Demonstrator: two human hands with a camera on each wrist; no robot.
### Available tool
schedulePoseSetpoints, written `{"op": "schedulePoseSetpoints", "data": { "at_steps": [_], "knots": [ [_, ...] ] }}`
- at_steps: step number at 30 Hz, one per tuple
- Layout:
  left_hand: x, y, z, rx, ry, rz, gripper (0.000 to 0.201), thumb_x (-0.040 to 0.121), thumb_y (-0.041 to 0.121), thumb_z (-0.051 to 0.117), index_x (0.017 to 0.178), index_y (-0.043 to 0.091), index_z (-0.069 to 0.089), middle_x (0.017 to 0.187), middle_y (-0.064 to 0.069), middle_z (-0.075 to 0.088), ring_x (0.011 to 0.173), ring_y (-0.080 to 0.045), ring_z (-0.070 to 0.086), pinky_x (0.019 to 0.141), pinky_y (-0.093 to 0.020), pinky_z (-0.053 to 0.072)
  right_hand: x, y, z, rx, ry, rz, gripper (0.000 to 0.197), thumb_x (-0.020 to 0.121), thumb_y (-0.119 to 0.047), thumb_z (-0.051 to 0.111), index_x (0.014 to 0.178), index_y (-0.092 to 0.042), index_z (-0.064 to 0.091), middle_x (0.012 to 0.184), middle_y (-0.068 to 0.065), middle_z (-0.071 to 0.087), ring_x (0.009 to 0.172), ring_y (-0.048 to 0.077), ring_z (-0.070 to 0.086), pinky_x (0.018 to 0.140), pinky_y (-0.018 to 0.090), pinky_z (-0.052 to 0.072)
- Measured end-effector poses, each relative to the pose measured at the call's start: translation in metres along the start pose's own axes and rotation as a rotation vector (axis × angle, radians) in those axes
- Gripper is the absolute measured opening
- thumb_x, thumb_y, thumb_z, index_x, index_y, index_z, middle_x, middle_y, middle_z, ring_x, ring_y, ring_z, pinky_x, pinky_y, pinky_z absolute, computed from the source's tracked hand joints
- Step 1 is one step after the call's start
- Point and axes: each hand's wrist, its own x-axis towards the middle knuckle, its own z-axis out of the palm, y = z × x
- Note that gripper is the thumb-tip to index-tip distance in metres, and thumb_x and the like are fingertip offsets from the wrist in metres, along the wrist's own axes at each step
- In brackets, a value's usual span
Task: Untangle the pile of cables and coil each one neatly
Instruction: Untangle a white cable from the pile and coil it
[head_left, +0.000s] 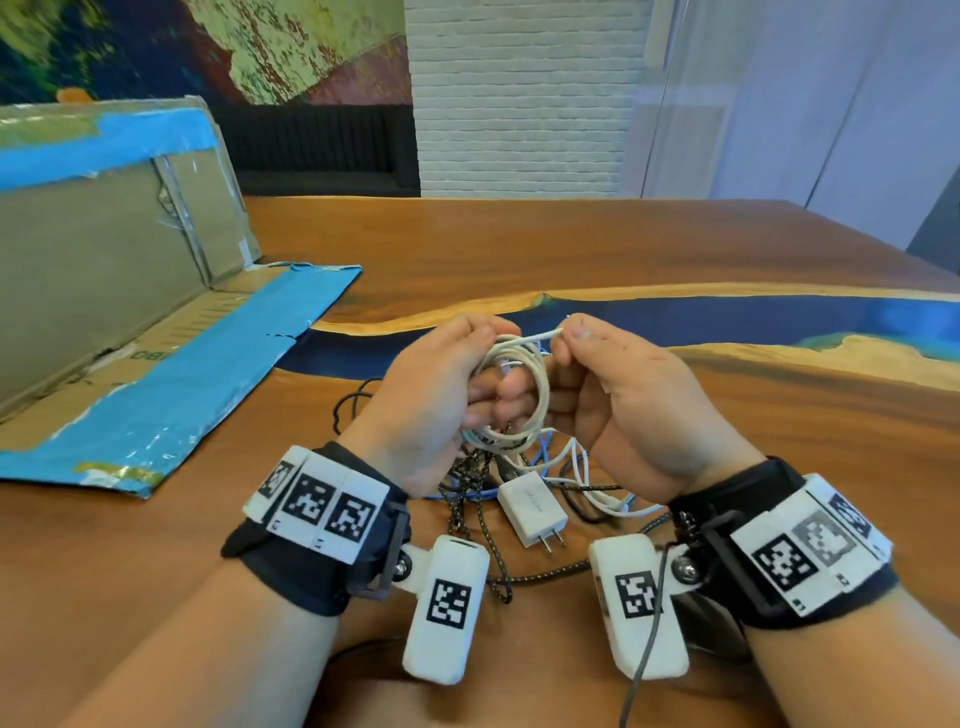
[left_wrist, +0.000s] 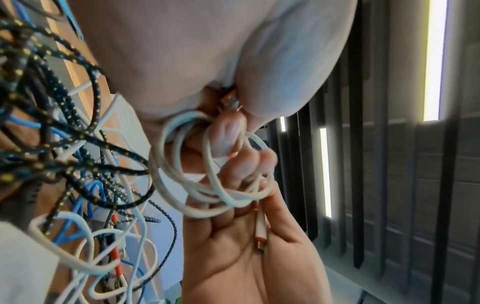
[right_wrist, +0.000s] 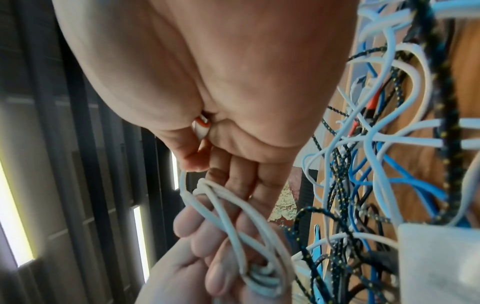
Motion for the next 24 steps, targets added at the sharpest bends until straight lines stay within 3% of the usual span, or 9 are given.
{"op": "schedulePoseSetpoints", "data": {
  "at_steps": [2, 4, 6, 8, 12, 14, 17, 22, 24],
  "knots": [
    [-0.002, 0.0, 0.001, 0.029, -0.037, 0.012, 0.028, 0.111, 0.016, 0.032, 0.114, 0.0, 0.055, 0.063, -0.014, 0.052, 0.043, -0.014, 0.037, 0.046, -0.024, 0.034, -0.001, -0.002, 0.002, 0.052, -0.016, 0.005, 0.029, 0.107, -0.024, 0.033, 0.083, -0.011, 0.044, 0.073, 0.019, 0.061, 0.068, 0.033, 0.064, 0.076, 0.047, 0.052],
    [-0.003, 0.0, 0.002, -0.019, -0.097, -0.016, 0.032, 0.11, 0.018, 0.035, 0.115, -0.002, 0.059, 0.06, -0.011, 0.039, 0.042, -0.013, 0.034, 0.045, -0.022, 0.037, -0.001, -0.004, 0.001, 0.094, -0.01, 0.021, 0.029, 0.107, -0.025, 0.033, 0.083, -0.012, 0.043, 0.064, 0.01, 0.048, 0.054, 0.025, 0.049, 0.068, 0.041, 0.048],
    [-0.005, 0.001, 0.001, -0.119, -0.153, -0.021, 0.034, 0.109, 0.021, 0.034, 0.112, 0.001, 0.062, 0.057, -0.004, 0.03, 0.04, -0.012, 0.03, 0.048, -0.025, 0.041, 0.0, -0.006, 0.002, 0.171, 0.003, 0.04, 0.027, 0.105, -0.027, 0.036, 0.082, -0.013, 0.042, 0.062, 0.004, 0.04, 0.049, 0.019, 0.037, 0.064, 0.035, 0.042],
    [-0.006, 0.002, 0.002, -0.211, -0.182, 0.031, 0.036, 0.107, 0.022, 0.034, 0.11, 0.004, 0.065, 0.057, -0.002, 0.035, 0.039, -0.012, 0.03, 0.051, -0.028, 0.04, 0.002, -0.006, 0.002, 0.199, 0.03, 0.039, 0.026, 0.102, -0.028, 0.04, 0.081, -0.014, 0.043, 0.062, 0.003, 0.037, 0.05, 0.018, 0.036, 0.06, 0.03, 0.042],
    [-0.009, 0.002, 0.004, -0.331, -0.191, 0.096, 0.038, 0.106, 0.02, 0.034, 0.111, 0.004, 0.068, 0.06, -0.003, 0.044, 0.053, -0.016, 0.044, 0.062, -0.031, 0.048, 0.004, -0.002, -0.001, 0.127, 0.046, 0.001, 0.027, 0.1, -0.031, 0.042, 0.079, -0.013, 0.046, 0.064, 0.004, 0.038, 0.071, 0.026, 0.043, 0.077, 0.038, 0.039],
    [-0.008, 0.0, 0.004, -0.305, -0.179, 0.095, 0.04, 0.107, 0.019, 0.033, 0.119, 0.003, 0.068, 0.061, -0.001, 0.042, 0.056, -0.016, 0.045, 0.07, -0.033, 0.043, 0.004, -0.002, -0.004, 0.139, 0.051, 0.002, 0.03, 0.103, -0.03, 0.04, 0.079, -0.013, 0.045, 0.066, 0.004, 0.04, 0.073, 0.024, 0.044, 0.08, 0.039, 0.038],
    [-0.004, -0.001, 0.002, -0.145, -0.137, 0.088, 0.041, 0.108, 0.016, 0.033, 0.13, 0.005, 0.066, 0.065, 0.003, 0.042, 0.057, -0.01, 0.035, 0.065, -0.033, 0.022, 0.002, -0.008, -0.008, 0.124, 0.061, -0.024, 0.033, 0.105, -0.031, 0.037, 0.078, -0.015, 0.045, 0.069, 0.003, 0.043, 0.07, 0.02, 0.045, 0.073, 0.038, 0.036],
    [0.001, -0.003, 0.001, 0.123, -0.03, 0.069, 0.034, 0.109, 0.018, 0.04, 0.125, 0.005, 0.067, 0.094, -0.011, 0.041, 0.061, -0.008, 0.032, 0.048, -0.02, 0.029, 0.002, -0.008, -0.002, 0.03, 0.147, -0.053, 0.033, 0.109, -0.028, 0.034, 0.082, -0.014, 0.046, 0.067, 0.006, 0.052, 0.061, 0.021, 0.046, 0.057, 0.036, 0.038],
    [0.002, -0.005, 0.002, 0.201, 0.006, 0.07, 0.028, 0.108, 0.018, 0.044, 0.113, 0.002, 0.066, 0.089, -0.011, 0.04, 0.06, -0.009, 0.03, 0.047, -0.019, 0.029, 0.003, -0.008, 0.002, -0.078, 0.209, -0.075, 0.031, 0.11, -0.026, 0.033, 0.086, -0.013, 0.049, 0.062, 0.008, 0.057, 0.052, 0.022, 0.049, 0.05, 0.033, 0.04]
  ]
}}
